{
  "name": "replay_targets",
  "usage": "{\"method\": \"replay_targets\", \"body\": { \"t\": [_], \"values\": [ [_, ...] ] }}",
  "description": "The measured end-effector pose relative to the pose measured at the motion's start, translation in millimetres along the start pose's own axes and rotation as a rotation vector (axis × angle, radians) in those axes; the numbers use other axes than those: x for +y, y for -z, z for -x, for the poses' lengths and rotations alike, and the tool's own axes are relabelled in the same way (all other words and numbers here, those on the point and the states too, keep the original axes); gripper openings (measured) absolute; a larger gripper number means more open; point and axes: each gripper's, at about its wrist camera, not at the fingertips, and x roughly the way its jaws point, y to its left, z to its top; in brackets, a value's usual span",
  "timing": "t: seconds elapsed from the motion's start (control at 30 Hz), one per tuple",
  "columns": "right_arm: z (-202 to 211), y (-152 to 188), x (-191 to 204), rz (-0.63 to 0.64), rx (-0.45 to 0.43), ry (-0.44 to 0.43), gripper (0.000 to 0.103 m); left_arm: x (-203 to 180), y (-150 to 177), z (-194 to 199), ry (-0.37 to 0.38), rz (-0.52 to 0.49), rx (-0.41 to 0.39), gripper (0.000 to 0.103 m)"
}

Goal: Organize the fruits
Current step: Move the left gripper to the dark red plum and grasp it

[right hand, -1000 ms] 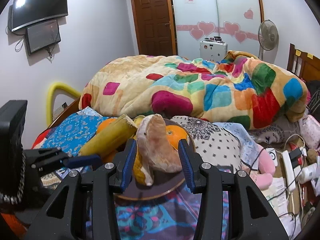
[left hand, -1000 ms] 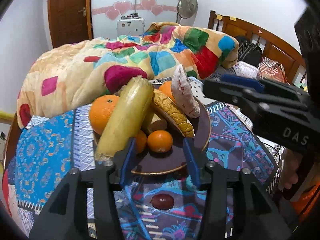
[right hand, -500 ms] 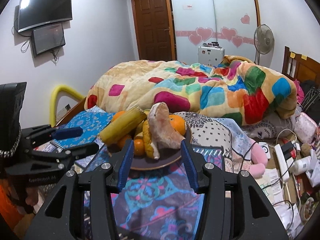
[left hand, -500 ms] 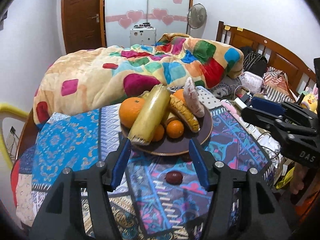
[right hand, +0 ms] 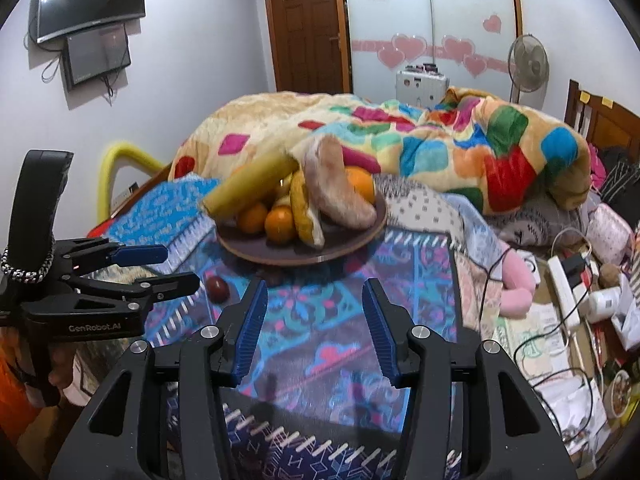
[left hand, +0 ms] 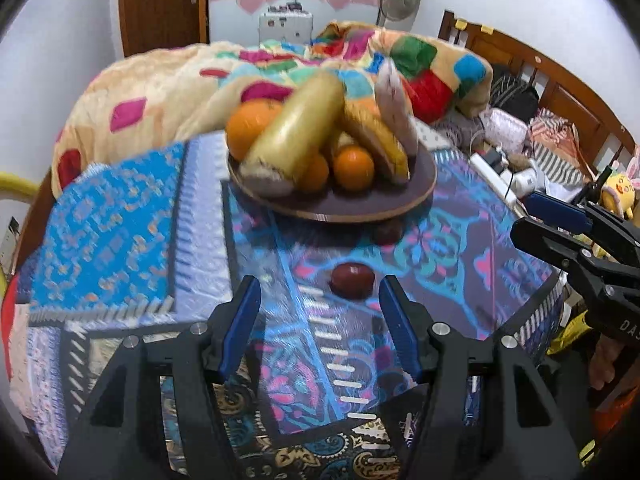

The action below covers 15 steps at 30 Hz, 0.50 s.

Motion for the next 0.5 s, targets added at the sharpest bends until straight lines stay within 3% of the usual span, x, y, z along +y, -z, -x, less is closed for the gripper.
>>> {"method": "replay_targets", "body": {
  "t": [0.2, 0.37, 0.43, 0.5],
  "values": [
    [-17, 14, 1, 0.001, 0.050, -0.011, 0.046, -7, 1, -17, -0.006, -0.017, 0.011, 0.061],
    [-28, 15, 3, 0.004, 0.073, -0.025, 0.046, -9, -2, -20, 0.019, -0.033, -0.003, 0.043],
    [-34, 14, 6, 0.010, 0.081, -0.031, 0.046, -11, -1, -19, 0.041, -0.045, -0.009, 0.030],
    [-39, 12, 9, 0.019, 0.090, -0.037, 0.046, -12, -1, -16, 0.047, -0.054, -0.017, 0.027]
  ]
}}
